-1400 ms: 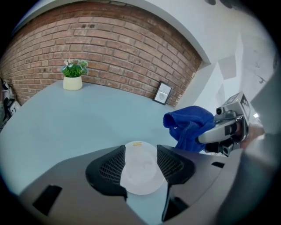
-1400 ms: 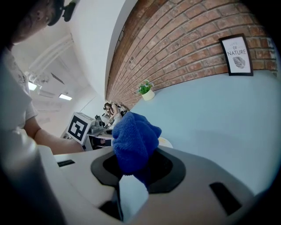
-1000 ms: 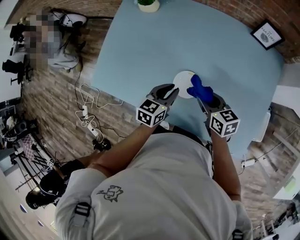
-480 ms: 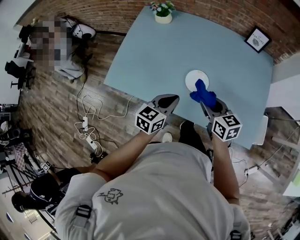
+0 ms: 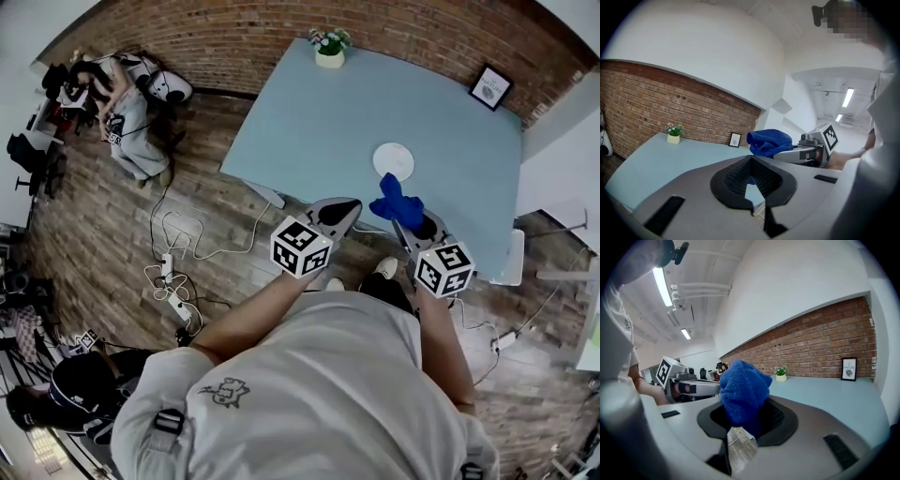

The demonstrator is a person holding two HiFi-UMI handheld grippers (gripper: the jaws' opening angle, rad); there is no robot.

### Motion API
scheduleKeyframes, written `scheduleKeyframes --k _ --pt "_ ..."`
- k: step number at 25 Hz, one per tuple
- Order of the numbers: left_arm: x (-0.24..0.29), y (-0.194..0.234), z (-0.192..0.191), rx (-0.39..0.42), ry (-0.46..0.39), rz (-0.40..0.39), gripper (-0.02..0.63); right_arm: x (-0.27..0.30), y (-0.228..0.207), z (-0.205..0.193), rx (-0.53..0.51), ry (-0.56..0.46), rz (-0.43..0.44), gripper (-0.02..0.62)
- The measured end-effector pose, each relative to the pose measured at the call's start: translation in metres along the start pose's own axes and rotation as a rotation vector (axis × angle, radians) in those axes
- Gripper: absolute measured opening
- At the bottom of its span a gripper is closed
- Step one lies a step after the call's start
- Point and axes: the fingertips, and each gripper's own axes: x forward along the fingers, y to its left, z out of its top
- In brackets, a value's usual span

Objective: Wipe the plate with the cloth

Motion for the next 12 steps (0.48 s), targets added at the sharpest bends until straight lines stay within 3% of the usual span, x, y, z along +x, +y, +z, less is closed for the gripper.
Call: scheduleKeyframes --k 7,12 --pt "-0.020 -0.048 0.006 0.016 -0.036 -0.024 0.008 -0.050 0.035 0.004 -0.069 -0.036 0.047 0.117" --pt "-0.035 -0.087 0.008 0.065 -0.061 0.043 0.007 -0.095 0.047 -0.005 -0.106 -0.039 0.084 0.117"
